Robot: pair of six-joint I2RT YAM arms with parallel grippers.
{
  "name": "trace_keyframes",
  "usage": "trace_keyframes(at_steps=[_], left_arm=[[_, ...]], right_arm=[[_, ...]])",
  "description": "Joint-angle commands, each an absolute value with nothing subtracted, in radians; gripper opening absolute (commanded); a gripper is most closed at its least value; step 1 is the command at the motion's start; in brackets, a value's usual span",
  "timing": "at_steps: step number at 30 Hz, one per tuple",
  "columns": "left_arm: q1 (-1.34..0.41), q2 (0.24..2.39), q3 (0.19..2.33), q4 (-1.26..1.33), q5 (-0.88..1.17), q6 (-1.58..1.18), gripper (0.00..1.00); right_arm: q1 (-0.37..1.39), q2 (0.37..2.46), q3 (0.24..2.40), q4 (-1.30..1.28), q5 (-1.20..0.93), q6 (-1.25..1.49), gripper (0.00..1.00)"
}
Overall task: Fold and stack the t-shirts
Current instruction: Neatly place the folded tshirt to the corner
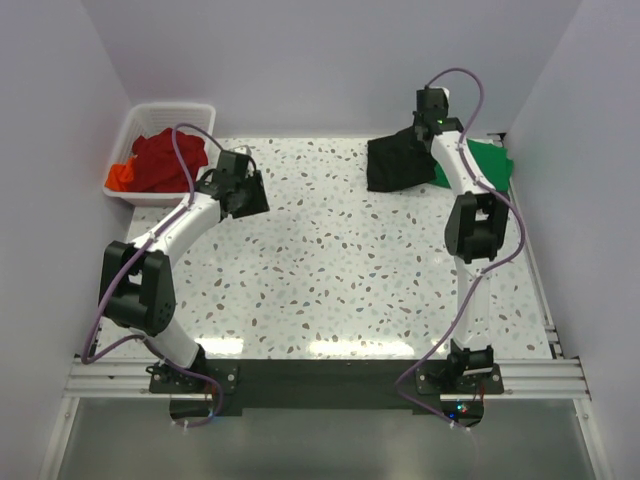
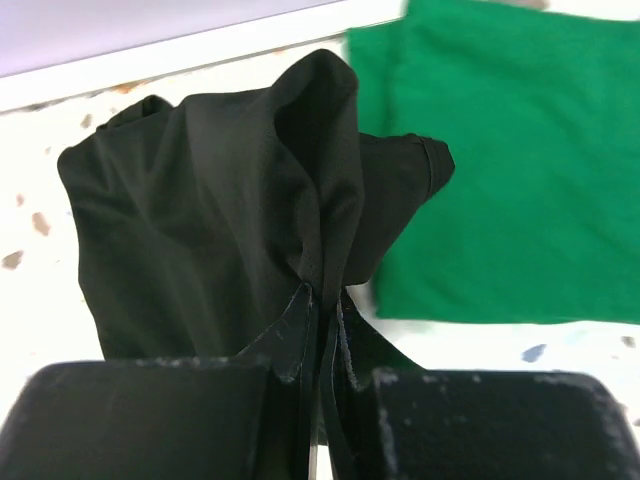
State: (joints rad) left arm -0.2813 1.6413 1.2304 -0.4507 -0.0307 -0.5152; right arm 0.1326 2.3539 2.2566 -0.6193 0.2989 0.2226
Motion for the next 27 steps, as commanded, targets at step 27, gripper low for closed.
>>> trace_keyframes(at_steps=[27], left_arm=[[-0.27,1.707,1.275,-0.476,-0.032,-0.529,0.52]], right_arm=[[0.1,2.373,2.313,-0.318,1.055,0.005,0.0]])
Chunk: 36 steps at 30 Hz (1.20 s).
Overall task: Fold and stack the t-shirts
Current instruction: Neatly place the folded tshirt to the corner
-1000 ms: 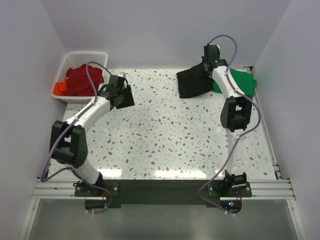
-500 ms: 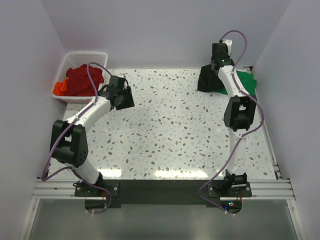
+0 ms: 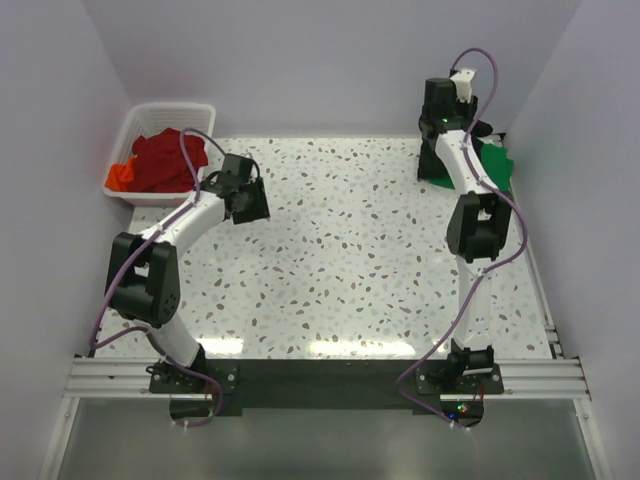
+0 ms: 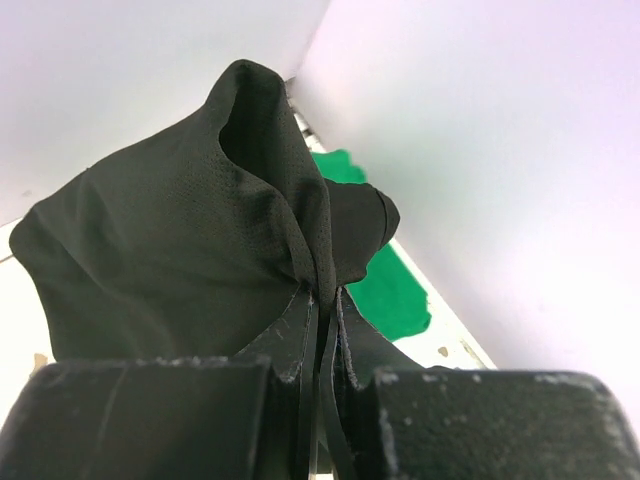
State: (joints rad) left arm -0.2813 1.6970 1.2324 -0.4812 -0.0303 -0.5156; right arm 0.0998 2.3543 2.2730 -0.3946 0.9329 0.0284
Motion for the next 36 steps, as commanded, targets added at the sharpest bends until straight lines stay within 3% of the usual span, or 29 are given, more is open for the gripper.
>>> trace_keyframes(at_steps=[1,24,31,34,36], left_arm=[[-0.27,1.709,1.275,-0.474,-0.031,-0.529,0.52],[-0.27,1.733,1.278,-0.486,-0.028,-0.52,0.52],[-0.272,1.73,1.282,-0.495,-0.031,-0.522,0.52],[-0.27,1.729,1.279,-0.495,-0.029,-0.523,0.52],[-0.27,1.729,1.278,-0.495,-0.029,-0.525,0.52]], right_arm=[[0.101,2.378,2.313,-0.318,1.074,-0.026,0.0],[0.003,2.444,2.194,-0.424,1.101,0.094,0.0],[-0.043,2.486,2.247,-0.491,1.097,0.133,0.0],[-0.046,2.493,2.26,-0.52,1.1,0.152,0.41],[-0.048,2.485,2.244,-0.522,1.095,0.163,0.59]])
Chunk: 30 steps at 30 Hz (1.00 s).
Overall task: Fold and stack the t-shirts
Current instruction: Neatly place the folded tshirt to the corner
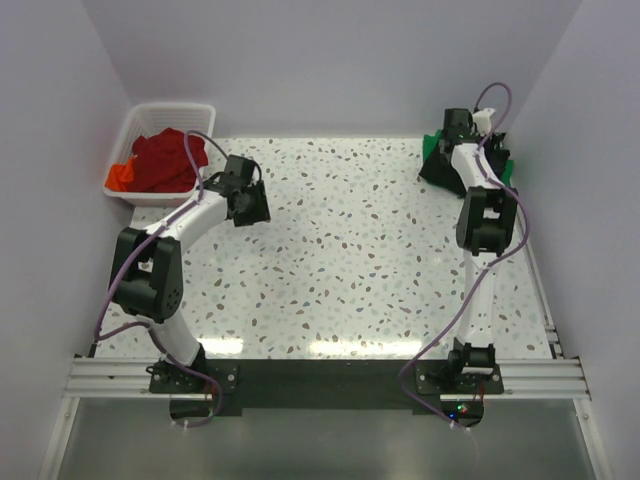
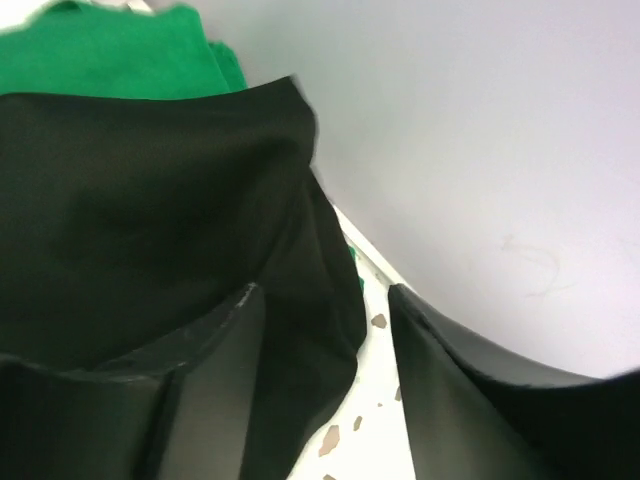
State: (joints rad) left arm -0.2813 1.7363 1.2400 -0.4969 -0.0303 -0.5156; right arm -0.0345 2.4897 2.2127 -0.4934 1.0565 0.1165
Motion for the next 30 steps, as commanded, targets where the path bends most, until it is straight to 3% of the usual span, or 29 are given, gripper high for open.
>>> trace_keyframes(at_steps=[1,11,16,23,30], left_arm=[[-0.27,1.729,1.279,-0.495,-0.029,-0.526,0.52],[-0.27,1.712,1.269,-0.488,-0.034,-0.526,0.52],[-0.27,1.706,1.256,-0.476,-0.031,-0.525,0.52],[-0.27,1.672,1.235,-0.472,-0.034,-0.517,0.52],[-0.271,1.643,1.21,-0.465,-0.032,-0.515,0.52]], right_arm=[[-0.048,2.476,2.238,-0.517,1.097,0.161,0.66],[-0.034,2.398,2.129,-0.475,1.101,0.176,0.68],[-0.008,2.295,1.908,-0.273,1.054,0.15,0.67],[0.1,2.266,1.852,-0.155,1.075,0.077,0.67],[0.201,2.24,1.928,-0.222,1.048,0.067,0.67]])
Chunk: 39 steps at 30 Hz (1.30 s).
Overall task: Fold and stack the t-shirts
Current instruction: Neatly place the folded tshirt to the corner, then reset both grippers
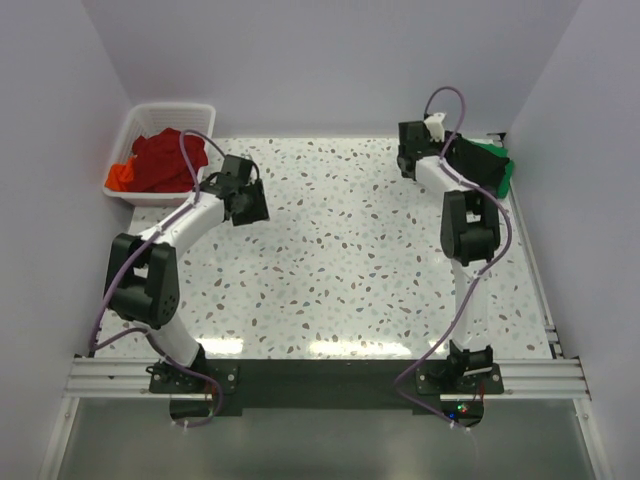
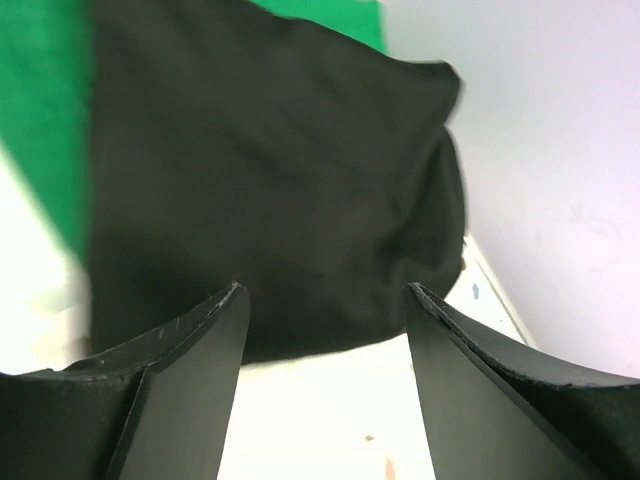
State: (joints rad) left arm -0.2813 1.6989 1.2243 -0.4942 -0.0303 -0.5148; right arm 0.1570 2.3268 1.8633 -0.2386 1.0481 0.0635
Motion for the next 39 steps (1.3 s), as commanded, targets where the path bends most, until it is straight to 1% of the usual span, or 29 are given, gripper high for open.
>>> trace_keyframes(at_steps=[1,5,6,7,10,13,16,17,19,25,31,39], left_arm=[[-0.27,1.637,1.209,-0.465,-0.032,-0.515,0.52],[-0.27,1.625,1.207,-0.468,-0.043,-0.511,0.54],[-0.271,1.617,1.207,-0.466,-0.046,-0.506,0.54],[-0.27,1.615,1.207,-0.463,-0.046,-0.505,0.56],[-0.27,1.6,1.203,-0.454,-0.046,-0.495,0.58],[-0.27,1.592,1.198,-0.446,-0.031,-0.489,0.59],[-0.27,1.582,1.187,-0.443,-0.018,-0.486,0.59],[-0.27,1.577,1.18,-0.44,-0.015,-0.486,0.6],[-0.27,1.557,1.167,-0.433,-0.011,-0.485,0.6],[-0.27,1.502,1.123,-0.422,-0.005,-0.468,0.63],[-0.271,1.456,1.092,-0.399,0.02,-0.457,0.68],[-0.27,1.424,1.083,-0.39,0.034,-0.443,0.72]], right_arm=[[0.224,2.227,1.928,-0.236,1.036,0.078,0.67],[0.265,2.105,1.887,-0.308,0.889,0.133,0.7],[0.268,2.08,1.867,-0.33,0.862,0.19,0.71],[0.271,2.054,1.853,-0.34,0.765,0.204,0.72],[0.281,1.968,1.824,-0.405,0.677,0.259,0.75],[0.301,1.911,1.807,-0.48,0.66,0.276,0.75],[0.316,1.853,1.772,-0.554,0.69,0.287,0.76],[0.319,1.829,1.732,-0.575,0.696,0.291,0.76],[0.324,1.766,1.683,-0.586,0.71,0.304,0.77],[0.328,1.571,1.459,-0.6,0.666,0.353,0.77],[0.334,1.399,1.35,-0.638,0.58,0.38,0.78],[0.341,1.241,1.273,-0.702,0.56,0.385,0.77]])
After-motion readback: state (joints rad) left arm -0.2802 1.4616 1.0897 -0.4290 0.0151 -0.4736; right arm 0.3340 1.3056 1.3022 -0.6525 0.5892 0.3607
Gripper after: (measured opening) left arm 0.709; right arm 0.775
